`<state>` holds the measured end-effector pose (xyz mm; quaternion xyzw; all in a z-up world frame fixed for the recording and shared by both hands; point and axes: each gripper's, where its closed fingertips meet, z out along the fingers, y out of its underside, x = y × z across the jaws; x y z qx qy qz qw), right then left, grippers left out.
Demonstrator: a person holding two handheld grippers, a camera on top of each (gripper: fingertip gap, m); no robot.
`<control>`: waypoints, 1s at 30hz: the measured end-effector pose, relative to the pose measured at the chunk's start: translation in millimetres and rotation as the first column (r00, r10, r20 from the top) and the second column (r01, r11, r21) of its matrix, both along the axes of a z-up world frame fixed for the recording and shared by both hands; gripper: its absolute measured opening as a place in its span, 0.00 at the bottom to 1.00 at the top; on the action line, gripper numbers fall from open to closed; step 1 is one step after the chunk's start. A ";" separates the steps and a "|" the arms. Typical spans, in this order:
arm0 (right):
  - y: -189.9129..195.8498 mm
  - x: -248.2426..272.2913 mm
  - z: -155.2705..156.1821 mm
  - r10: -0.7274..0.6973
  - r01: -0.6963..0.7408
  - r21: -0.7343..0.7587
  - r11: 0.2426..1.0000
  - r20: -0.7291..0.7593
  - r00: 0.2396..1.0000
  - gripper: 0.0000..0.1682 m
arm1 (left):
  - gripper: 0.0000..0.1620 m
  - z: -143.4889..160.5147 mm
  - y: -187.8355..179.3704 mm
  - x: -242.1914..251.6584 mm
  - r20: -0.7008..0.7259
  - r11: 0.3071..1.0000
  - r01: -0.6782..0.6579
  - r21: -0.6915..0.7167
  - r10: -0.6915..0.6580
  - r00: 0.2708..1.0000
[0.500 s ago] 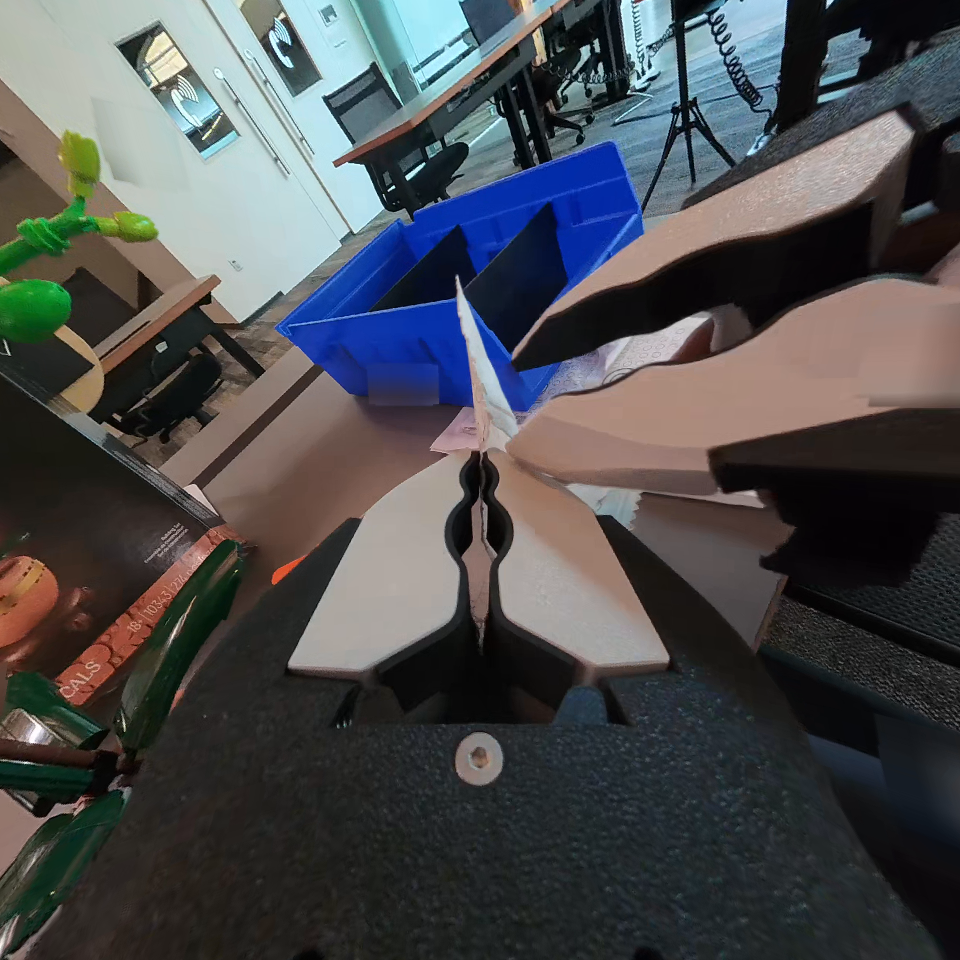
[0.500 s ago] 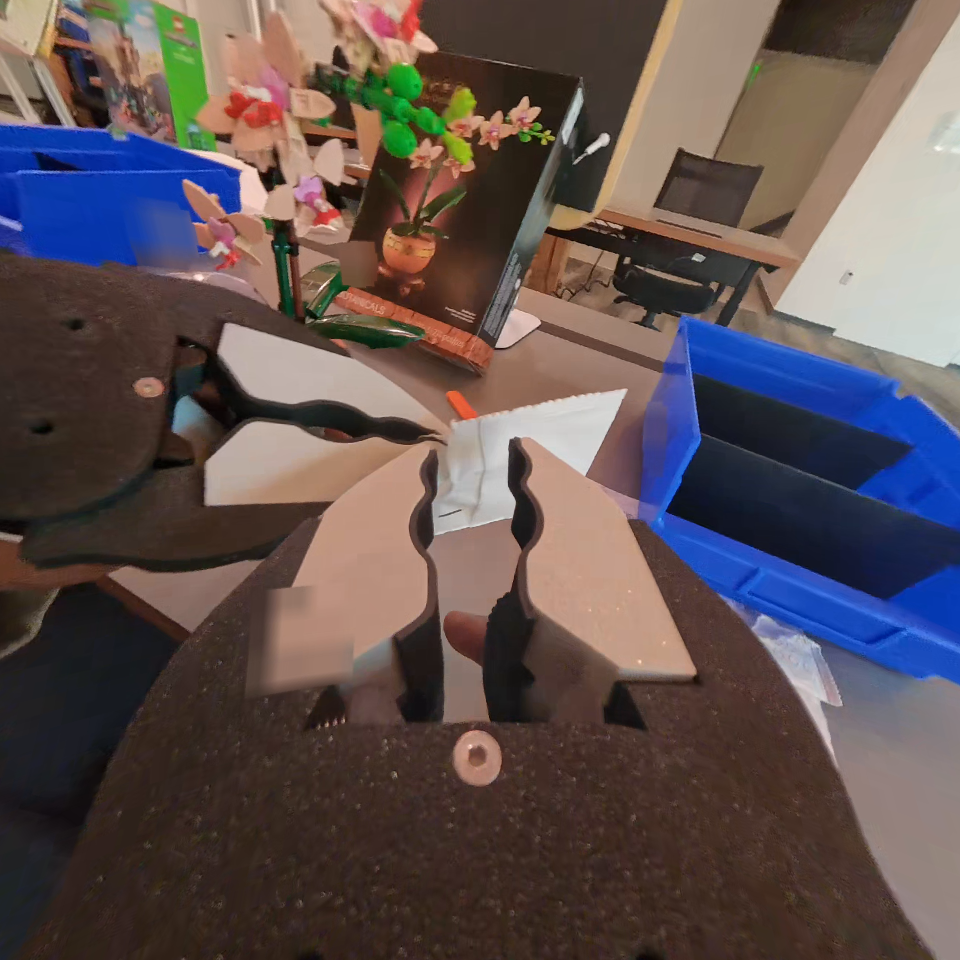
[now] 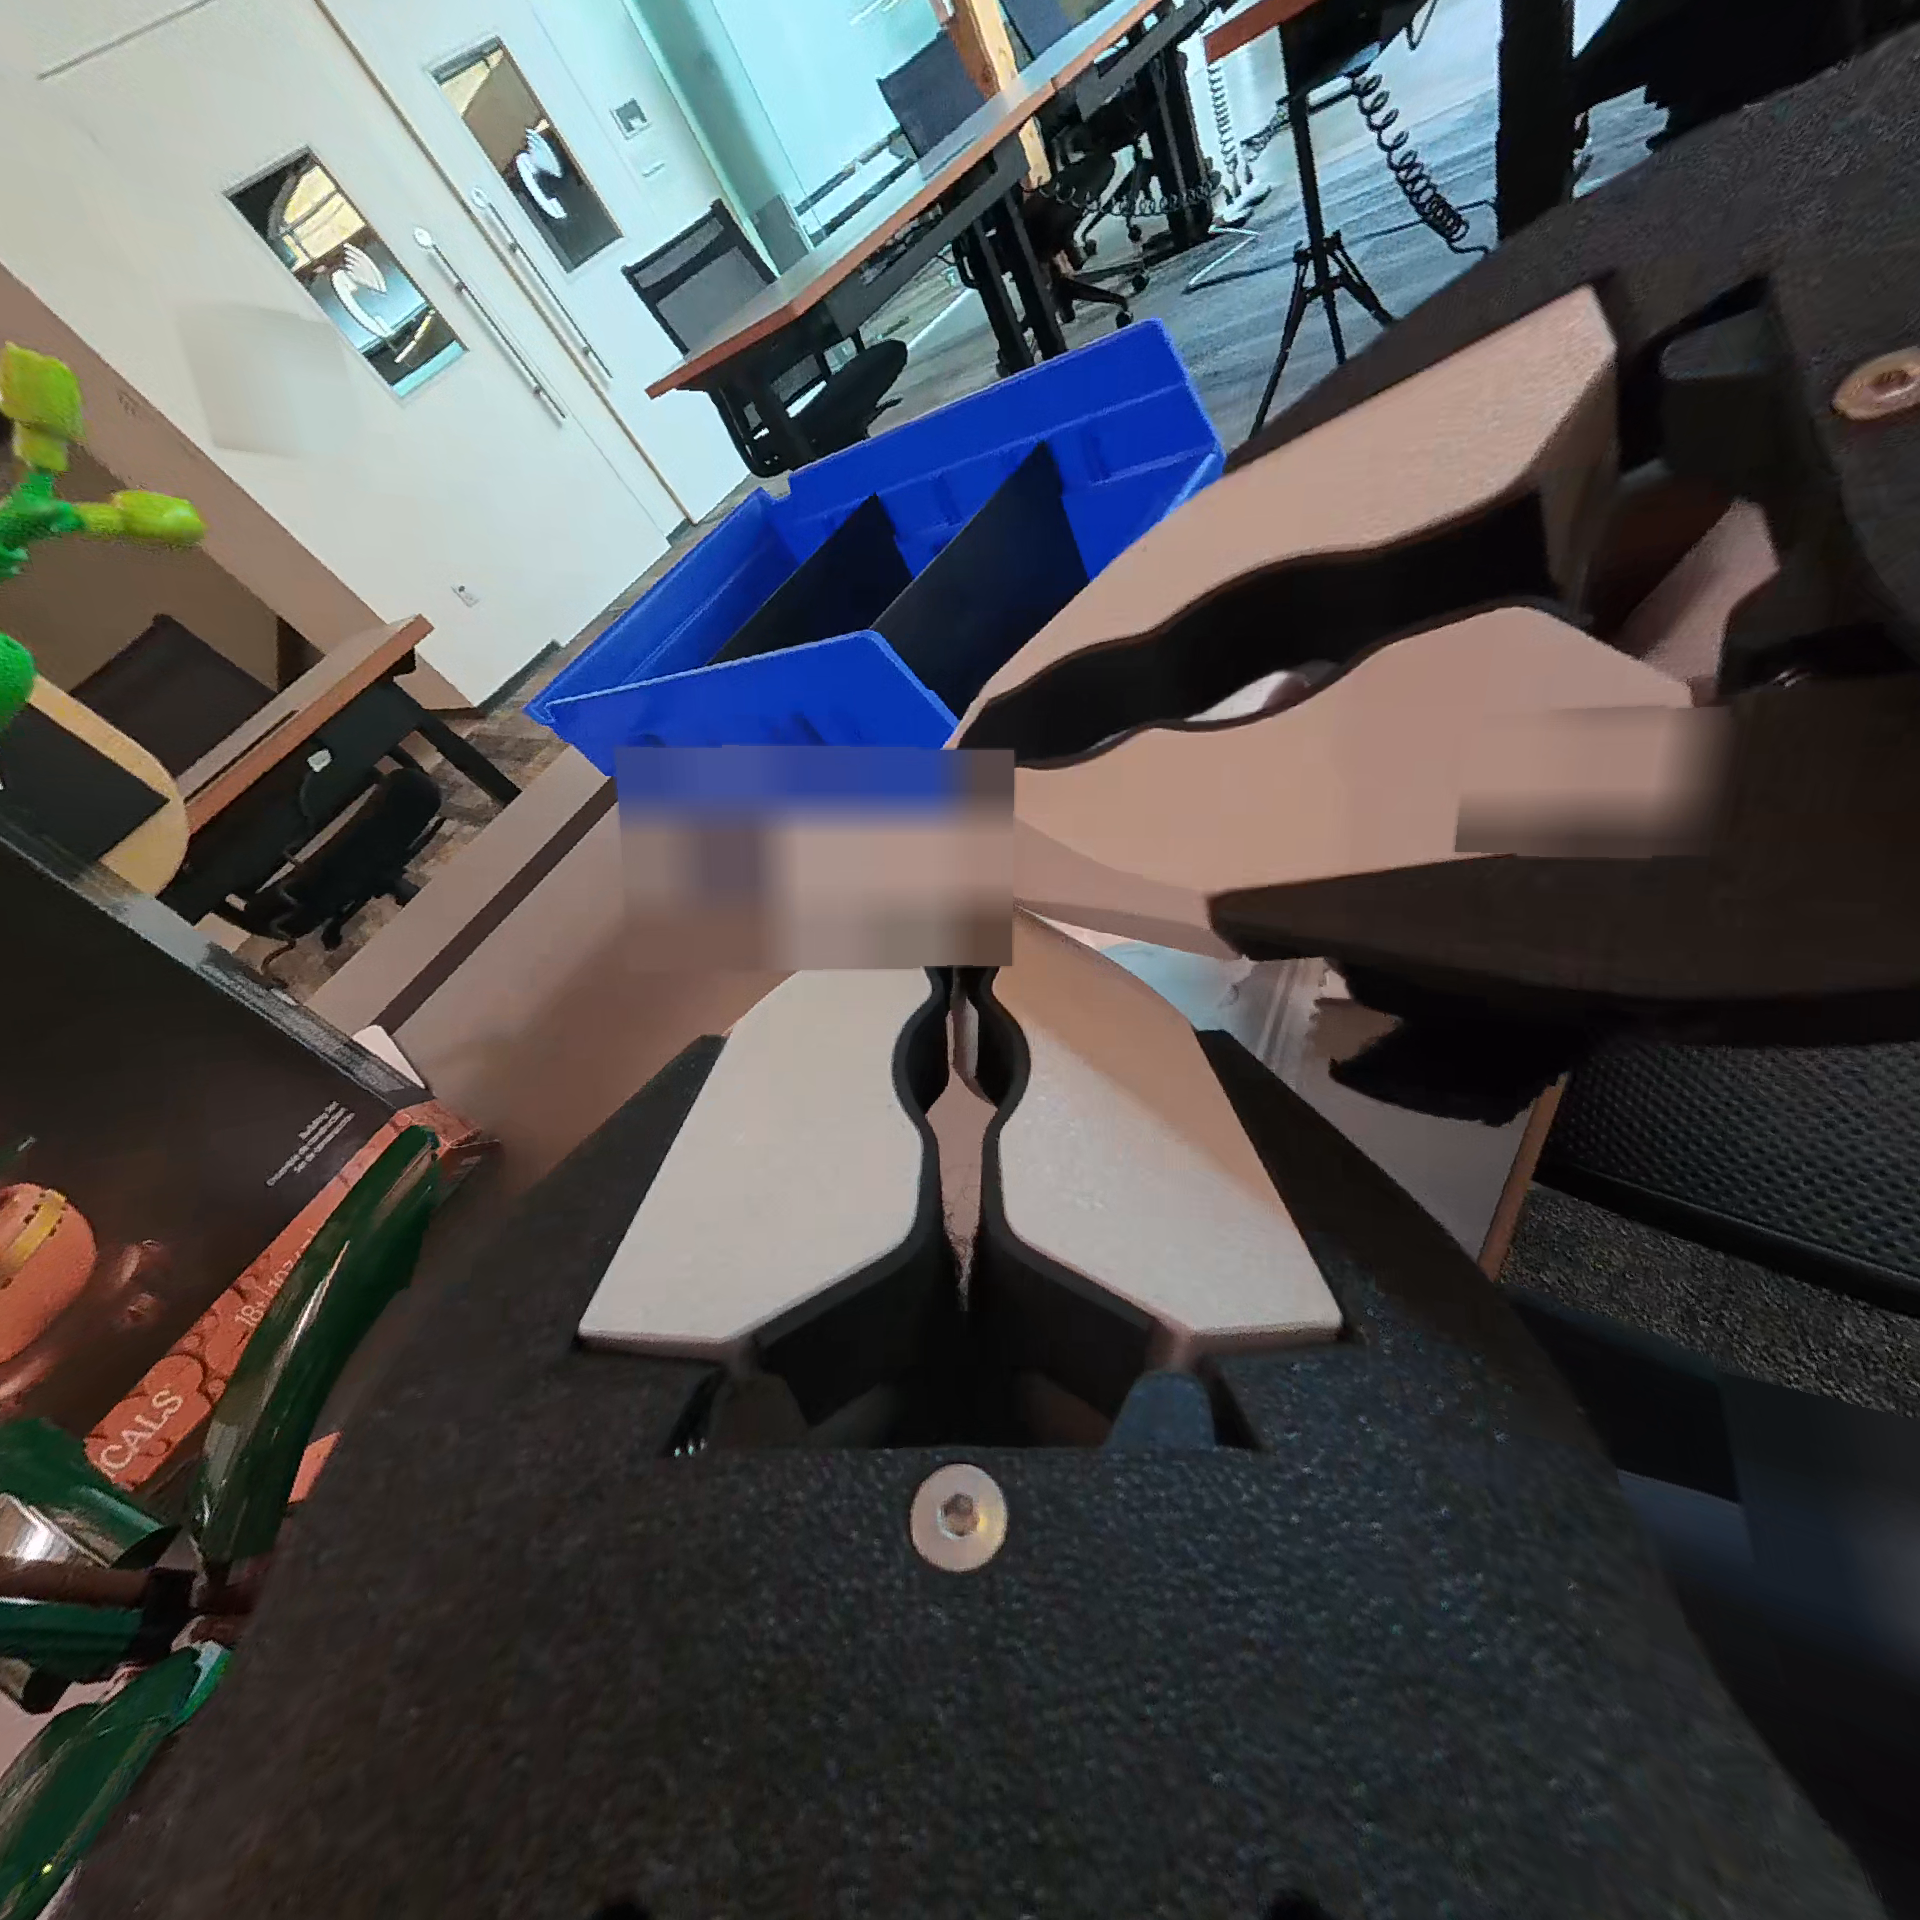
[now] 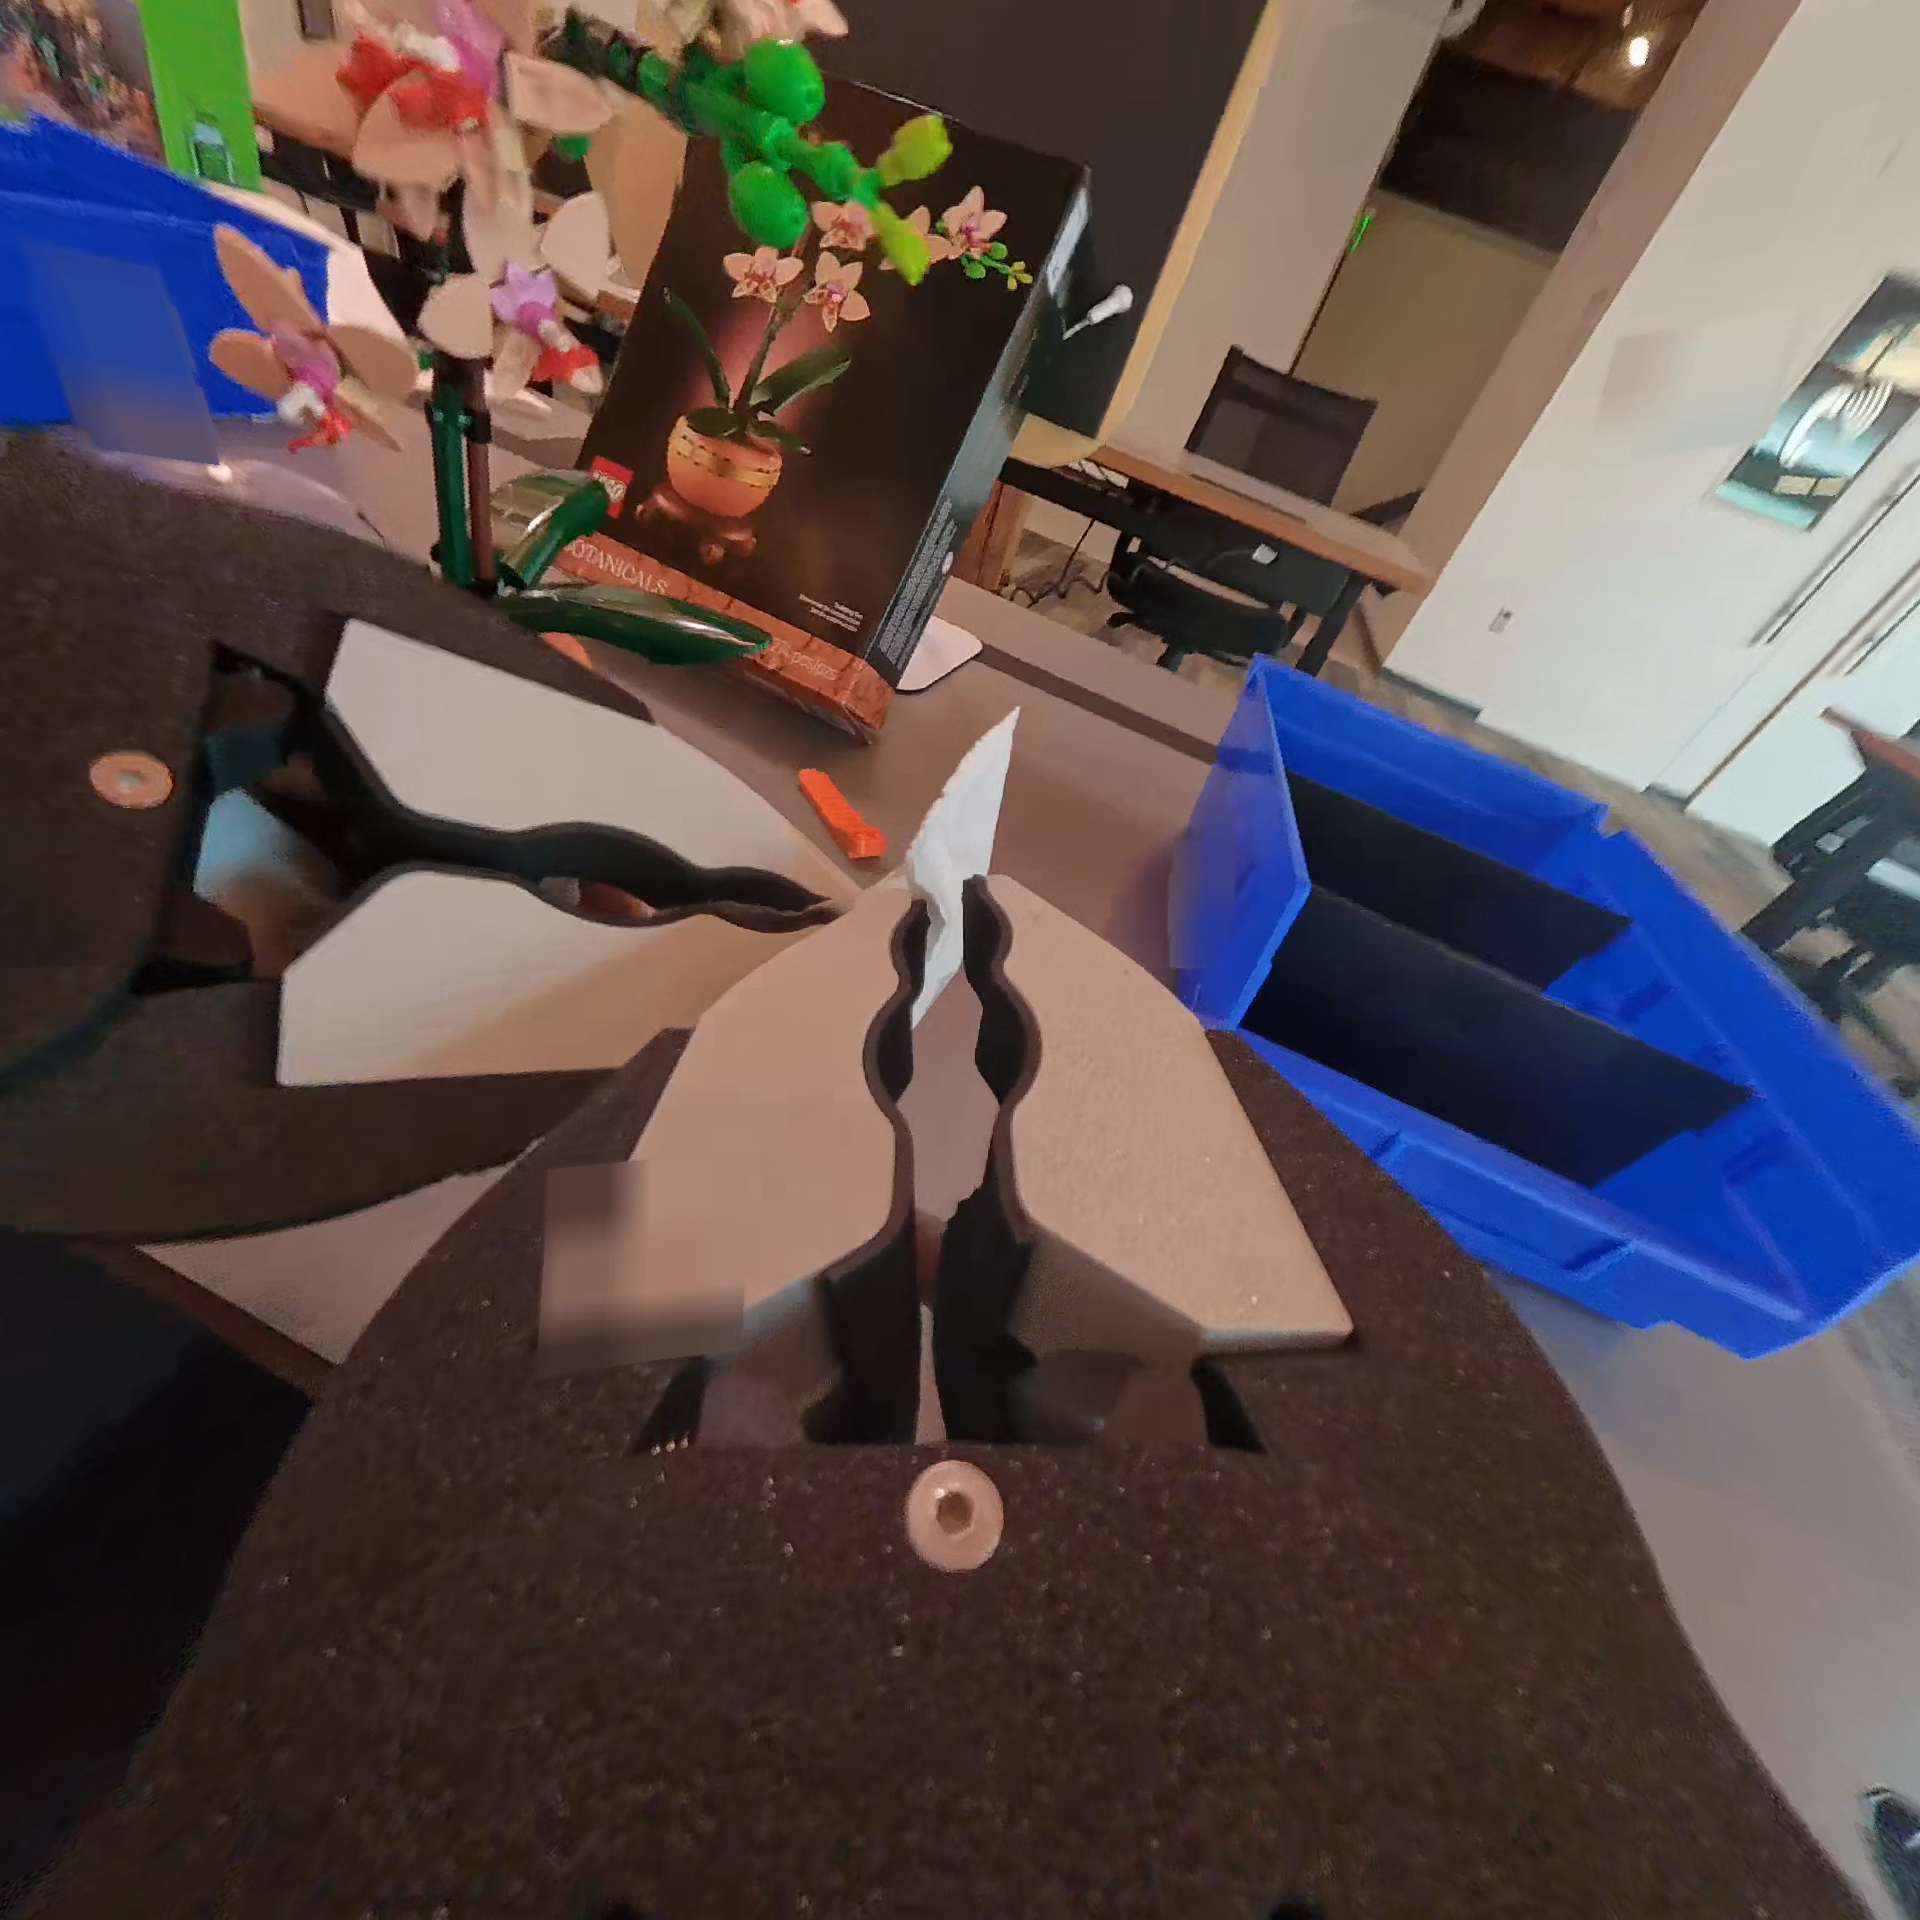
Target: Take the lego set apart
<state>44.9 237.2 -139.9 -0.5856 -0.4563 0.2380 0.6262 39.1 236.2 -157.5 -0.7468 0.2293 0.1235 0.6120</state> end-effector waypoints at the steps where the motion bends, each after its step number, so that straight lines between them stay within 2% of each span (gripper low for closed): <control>1: -1.0 -0.3 0.9 0.007 -0.008 0.056 0.998 0.021 1.000 0.04 | 0.00 -0.1 -0.9 0.1 -0.011 1.000 0.010 -0.002 -0.010 1.000; 5: -2.9 1.2 1.8 0.043 -0.066 0.222 0.973 0.109 0.993 0.08 | 0.00 -3.6 -5.7 3.1 -0.075 0.997 0.068 -0.036 -0.070 0.995; 7: -8.6 1.7 -2.1 0.128 -0.172 0.257 0.951 0.177 0.976 0.07 | 0.00 -7.6 -9.7 7.0 -0.125 0.990 0.123 -0.062 -0.130 0.984; 9: -14.9 3.6 -8.4 0.219 -0.278 0.239 0.930 0.245 0.944 0.06 | 0.00 -12.1 -13.9 11.1 -0.180 0.982 0.164 -0.092 -0.178 0.967; 11: -16.5 7.2 -10.6 0.278 -0.338 0.201 0.920 0.274 0.921 0.09 | 0.00 -14.6 -16.9 14.3 -0.253 0.977 0.187 -0.100 -0.207 0.945; 14: -24.3 8.3 -14.0 0.385 -0.413 0.075 0.908 0.245 0.890 0.00 | 0.00 -12.6 -18.3 17.1 -0.308 0.976 0.196 -0.089 -0.214 0.927; 16: -23.3 9.4 -10.4 0.391 -0.411 0.074 0.909 0.198 0.899 0.00 | 0.00 -8.3 -18.0 15.7 -0.301 0.981 0.185 -0.063 -0.196 0.933; 22: -18.0 11.3 2.9 0.325 -0.325 -0.002 0.946 -0.043 0.945 0.00 | 0.00 8.5 -15.7 10.7 0.016 0.990 0.141 0.017 -0.142 0.990; 26: -13.7 8.2 1.8 0.302 -0.322 -0.135 0.937 -0.151 0.941 0.00 | 0.00 9.7 -13.5 4.9 0.214 0.992 0.127 0.017 -0.127 0.969; 30: -6.6 8.4 4.7 0.257 -0.289 -0.164 0.943 -0.189 0.948 0.00 | 0.00 13.2 -11.8 -4.4 0.390 0.993 0.114 0.032 -0.117 0.913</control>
